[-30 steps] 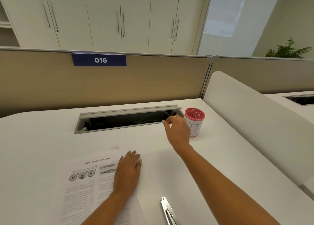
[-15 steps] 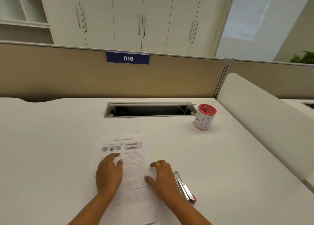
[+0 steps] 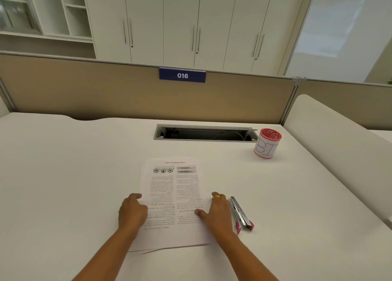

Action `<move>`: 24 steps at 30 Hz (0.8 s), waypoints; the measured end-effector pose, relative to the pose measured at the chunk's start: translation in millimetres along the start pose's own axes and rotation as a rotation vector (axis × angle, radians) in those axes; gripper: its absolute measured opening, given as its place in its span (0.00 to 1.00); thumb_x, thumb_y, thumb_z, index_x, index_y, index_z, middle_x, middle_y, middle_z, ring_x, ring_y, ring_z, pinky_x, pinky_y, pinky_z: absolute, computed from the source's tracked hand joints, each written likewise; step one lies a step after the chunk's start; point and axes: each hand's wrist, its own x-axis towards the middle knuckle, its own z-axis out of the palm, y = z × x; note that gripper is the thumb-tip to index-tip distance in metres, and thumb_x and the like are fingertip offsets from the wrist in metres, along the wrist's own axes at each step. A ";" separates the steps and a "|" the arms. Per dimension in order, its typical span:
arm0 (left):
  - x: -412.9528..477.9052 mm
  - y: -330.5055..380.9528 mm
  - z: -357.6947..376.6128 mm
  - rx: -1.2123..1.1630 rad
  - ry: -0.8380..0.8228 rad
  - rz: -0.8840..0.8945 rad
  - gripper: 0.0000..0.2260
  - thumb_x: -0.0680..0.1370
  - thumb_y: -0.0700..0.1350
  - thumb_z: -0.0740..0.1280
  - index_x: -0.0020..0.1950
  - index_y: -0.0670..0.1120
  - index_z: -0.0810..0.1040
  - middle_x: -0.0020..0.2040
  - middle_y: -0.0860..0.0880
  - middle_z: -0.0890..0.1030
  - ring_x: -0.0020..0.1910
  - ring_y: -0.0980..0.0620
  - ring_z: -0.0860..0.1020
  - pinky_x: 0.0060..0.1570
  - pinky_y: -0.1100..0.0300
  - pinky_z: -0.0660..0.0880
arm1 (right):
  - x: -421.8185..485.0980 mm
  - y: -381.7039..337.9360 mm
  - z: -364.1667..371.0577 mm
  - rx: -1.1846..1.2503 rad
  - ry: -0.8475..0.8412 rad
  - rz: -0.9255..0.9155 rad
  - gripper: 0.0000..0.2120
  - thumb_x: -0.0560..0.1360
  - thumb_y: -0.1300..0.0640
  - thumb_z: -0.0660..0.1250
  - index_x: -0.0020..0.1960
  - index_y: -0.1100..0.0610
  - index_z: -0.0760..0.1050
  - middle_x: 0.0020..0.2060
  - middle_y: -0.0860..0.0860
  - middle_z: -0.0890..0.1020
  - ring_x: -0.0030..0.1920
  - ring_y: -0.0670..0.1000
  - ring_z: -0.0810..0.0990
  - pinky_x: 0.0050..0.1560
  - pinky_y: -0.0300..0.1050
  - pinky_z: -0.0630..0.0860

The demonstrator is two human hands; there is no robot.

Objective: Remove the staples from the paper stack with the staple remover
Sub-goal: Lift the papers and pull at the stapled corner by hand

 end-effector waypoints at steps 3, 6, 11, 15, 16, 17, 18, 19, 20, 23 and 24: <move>-2.7 3.6 -3.6 -0.077 -0.044 -0.053 0.21 0.76 0.33 0.62 0.69 0.39 0.67 0.69 0.40 0.70 0.67 0.41 0.69 0.63 0.52 0.67 | -2.0 -0.3 0.1 0.023 0.021 0.016 0.35 0.71 0.49 0.71 0.71 0.60 0.59 0.67 0.54 0.67 0.68 0.53 0.65 0.66 0.43 0.64; -2.9 4.2 -7.2 -0.156 -0.079 -0.097 0.23 0.75 0.33 0.65 0.69 0.38 0.66 0.68 0.39 0.70 0.67 0.40 0.69 0.63 0.51 0.67 | -2.4 0.4 -0.9 0.059 0.037 0.044 0.35 0.69 0.51 0.73 0.69 0.61 0.62 0.64 0.55 0.70 0.66 0.53 0.68 0.64 0.43 0.65; -0.6 7.0 -20.8 -0.284 -0.150 -0.199 0.27 0.74 0.36 0.68 0.71 0.38 0.63 0.62 0.35 0.74 0.61 0.36 0.73 0.60 0.46 0.72 | -4.3 4.6 -3.0 0.103 0.020 0.063 0.34 0.68 0.52 0.74 0.67 0.62 0.64 0.63 0.56 0.72 0.65 0.54 0.69 0.65 0.45 0.67; 0.2 12.6 -28.8 -0.318 -0.239 -0.224 0.28 0.74 0.39 0.69 0.70 0.32 0.64 0.46 0.39 0.76 0.43 0.43 0.74 0.38 0.57 0.71 | -7.2 6.0 -4.6 0.115 0.016 0.068 0.34 0.67 0.52 0.75 0.67 0.61 0.64 0.63 0.55 0.72 0.65 0.53 0.70 0.65 0.45 0.67; 1.4 12.5 -28.3 -0.314 -0.243 -0.230 0.26 0.74 0.39 0.69 0.69 0.31 0.65 0.52 0.36 0.77 0.48 0.40 0.75 0.42 0.54 0.72 | -7.6 6.1 -4.7 0.117 0.016 0.066 0.34 0.67 0.52 0.75 0.67 0.61 0.64 0.63 0.55 0.72 0.65 0.53 0.70 0.65 0.45 0.67; 2.2 12.2 -27.6 -0.313 -0.243 -0.235 0.24 0.74 0.38 0.69 0.67 0.31 0.67 0.58 0.34 0.76 0.51 0.39 0.75 0.46 0.51 0.72 | -7.9 6.1 -5.1 0.116 0.016 0.065 0.34 0.67 0.52 0.75 0.67 0.60 0.64 0.63 0.55 0.72 0.65 0.53 0.70 0.64 0.45 0.68; 1.5 11.9 -27.1 -0.318 -0.251 -0.240 0.23 0.74 0.38 0.68 0.66 0.31 0.68 0.61 0.34 0.75 0.50 0.39 0.75 0.47 0.51 0.72 | -8.5 5.9 -5.5 0.111 0.013 0.063 0.34 0.67 0.52 0.75 0.67 0.60 0.64 0.62 0.55 0.72 0.64 0.53 0.70 0.64 0.44 0.68; 0.1 11.9 -26.7 -0.331 -0.264 -0.246 0.21 0.74 0.38 0.68 0.64 0.30 0.69 0.60 0.34 0.76 0.46 0.40 0.75 0.45 0.51 0.72 | -9.1 5.7 -6.1 0.102 0.007 0.060 0.34 0.67 0.52 0.75 0.67 0.60 0.65 0.62 0.55 0.72 0.64 0.53 0.70 0.64 0.44 0.68; -0.7 11.5 -25.8 -0.349 -0.279 -0.252 0.20 0.74 0.37 0.68 0.63 0.30 0.70 0.57 0.35 0.77 0.43 0.41 0.75 0.43 0.51 0.73 | -9.2 5.8 -6.1 0.095 0.000 0.056 0.33 0.67 0.52 0.75 0.66 0.60 0.65 0.62 0.54 0.72 0.64 0.53 0.70 0.64 0.44 0.68; -2.1 10.4 -22.9 -0.398 -0.297 -0.265 0.15 0.74 0.35 0.68 0.58 0.30 0.73 0.50 0.36 0.78 0.44 0.40 0.77 0.43 0.48 0.75 | -11.2 5.4 -6.0 0.084 -0.007 0.049 0.33 0.68 0.52 0.75 0.66 0.60 0.65 0.62 0.54 0.71 0.64 0.53 0.70 0.63 0.44 0.68; -2.4 10.3 -22.4 -0.403 -0.294 -0.261 0.13 0.74 0.35 0.68 0.56 0.30 0.74 0.50 0.36 0.79 0.44 0.40 0.78 0.43 0.47 0.75 | -12.0 5.2 -5.7 0.084 -0.006 0.048 0.32 0.68 0.52 0.75 0.66 0.60 0.65 0.62 0.54 0.71 0.64 0.53 0.70 0.64 0.44 0.68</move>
